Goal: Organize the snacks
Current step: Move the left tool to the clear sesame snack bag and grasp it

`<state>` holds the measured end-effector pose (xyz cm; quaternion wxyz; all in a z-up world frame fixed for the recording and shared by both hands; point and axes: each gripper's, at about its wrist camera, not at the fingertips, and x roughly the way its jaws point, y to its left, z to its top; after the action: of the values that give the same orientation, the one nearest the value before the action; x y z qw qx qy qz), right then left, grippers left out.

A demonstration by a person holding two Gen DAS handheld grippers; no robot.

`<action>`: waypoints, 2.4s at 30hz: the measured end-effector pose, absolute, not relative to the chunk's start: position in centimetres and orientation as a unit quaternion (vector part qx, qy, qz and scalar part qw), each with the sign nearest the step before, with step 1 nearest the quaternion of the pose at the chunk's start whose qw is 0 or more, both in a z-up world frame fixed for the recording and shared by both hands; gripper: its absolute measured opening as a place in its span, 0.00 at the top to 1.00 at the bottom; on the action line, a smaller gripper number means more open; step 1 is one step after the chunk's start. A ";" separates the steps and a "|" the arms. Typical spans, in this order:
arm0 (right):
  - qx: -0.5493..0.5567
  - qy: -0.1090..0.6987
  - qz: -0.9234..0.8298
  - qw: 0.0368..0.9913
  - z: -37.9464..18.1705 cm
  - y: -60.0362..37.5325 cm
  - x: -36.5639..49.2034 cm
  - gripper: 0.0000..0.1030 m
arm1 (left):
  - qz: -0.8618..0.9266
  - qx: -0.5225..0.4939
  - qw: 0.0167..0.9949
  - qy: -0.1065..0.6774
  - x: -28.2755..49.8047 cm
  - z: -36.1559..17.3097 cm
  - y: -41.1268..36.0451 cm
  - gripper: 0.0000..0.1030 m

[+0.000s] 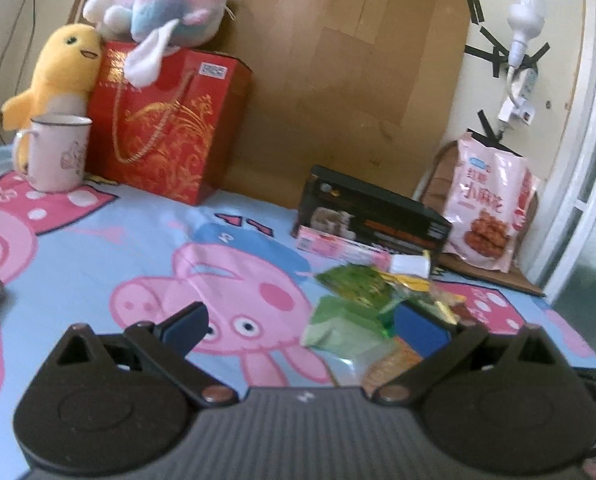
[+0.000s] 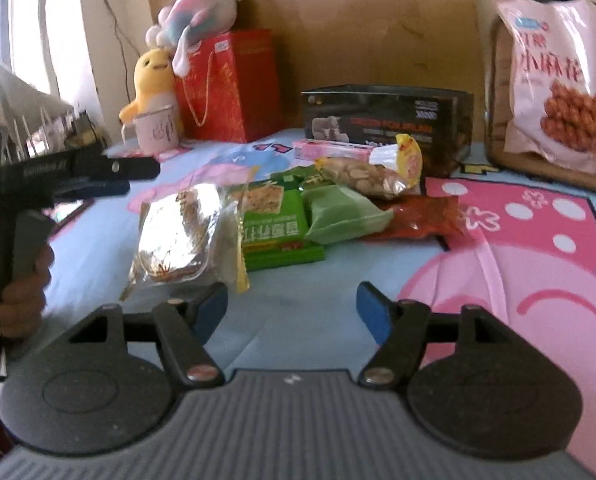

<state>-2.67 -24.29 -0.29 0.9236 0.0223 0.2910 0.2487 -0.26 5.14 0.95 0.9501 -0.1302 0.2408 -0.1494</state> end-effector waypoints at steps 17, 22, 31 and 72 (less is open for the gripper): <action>0.003 0.293 0.319 0.902 -0.7 -22.5 -1.9 0.24 | -0.215 -0.191 0.915 0.284 0.7 -0.1 5.1 0.00; -0.001 0.292 0.333 0.897 -0.8 -22.0 -1.7 0.22 | -0.226 -0.192 0.910 0.289 0.9 -0.2 4.9 0.01; 0.005 0.293 0.343 0.892 -0.8 -22.0 -1.5 0.20 | -0.239 -0.198 0.902 0.301 1.3 -0.5 4.8 0.04; 0.037 0.294 0.359 0.885 -0.8 -21.5 -2.2 0.21 | -0.264 -0.168 0.902 0.299 0.6 -0.3 3.8 0.11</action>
<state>-2.25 -21.49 -0.78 0.8849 0.0368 0.2943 0.3591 0.60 3.76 -0.29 0.9017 -0.1677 0.2987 -0.2637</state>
